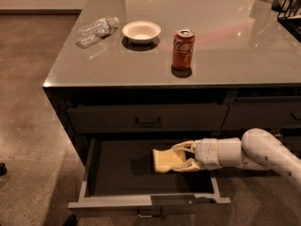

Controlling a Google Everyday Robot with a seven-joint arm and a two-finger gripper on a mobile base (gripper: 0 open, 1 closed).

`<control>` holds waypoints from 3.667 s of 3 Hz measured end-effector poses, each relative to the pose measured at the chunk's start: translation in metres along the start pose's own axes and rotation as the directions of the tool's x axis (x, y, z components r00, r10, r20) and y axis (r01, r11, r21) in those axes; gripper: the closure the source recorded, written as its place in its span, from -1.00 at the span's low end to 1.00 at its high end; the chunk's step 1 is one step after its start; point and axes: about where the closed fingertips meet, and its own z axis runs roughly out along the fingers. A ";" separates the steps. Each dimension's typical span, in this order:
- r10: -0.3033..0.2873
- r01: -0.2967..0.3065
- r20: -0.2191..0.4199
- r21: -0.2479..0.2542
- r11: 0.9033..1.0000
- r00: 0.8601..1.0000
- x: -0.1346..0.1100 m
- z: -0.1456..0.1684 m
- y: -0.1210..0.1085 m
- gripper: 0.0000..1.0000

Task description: Pick sponge from middle drawer and place on counter

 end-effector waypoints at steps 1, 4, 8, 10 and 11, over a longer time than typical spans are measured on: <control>-0.034 0.034 -0.024 -0.006 0.999 0.999 -0.036 -0.011 0.005 1.00; -0.059 0.054 -0.197 -0.032 0.998 0.979 -0.131 -0.073 -0.059 1.00; 0.103 -0.079 -0.345 0.083 0.993 0.933 -0.146 -0.153 -0.161 1.00; 0.158 -0.113 -0.348 0.146 0.983 0.924 -0.134 -0.177 -0.184 1.00; 0.163 -0.114 -0.301 0.173 0.978 0.940 -0.144 -0.188 -0.203 1.00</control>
Offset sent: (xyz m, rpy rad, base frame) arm -0.0189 0.0130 0.1233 -0.1111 -0.0637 0.0040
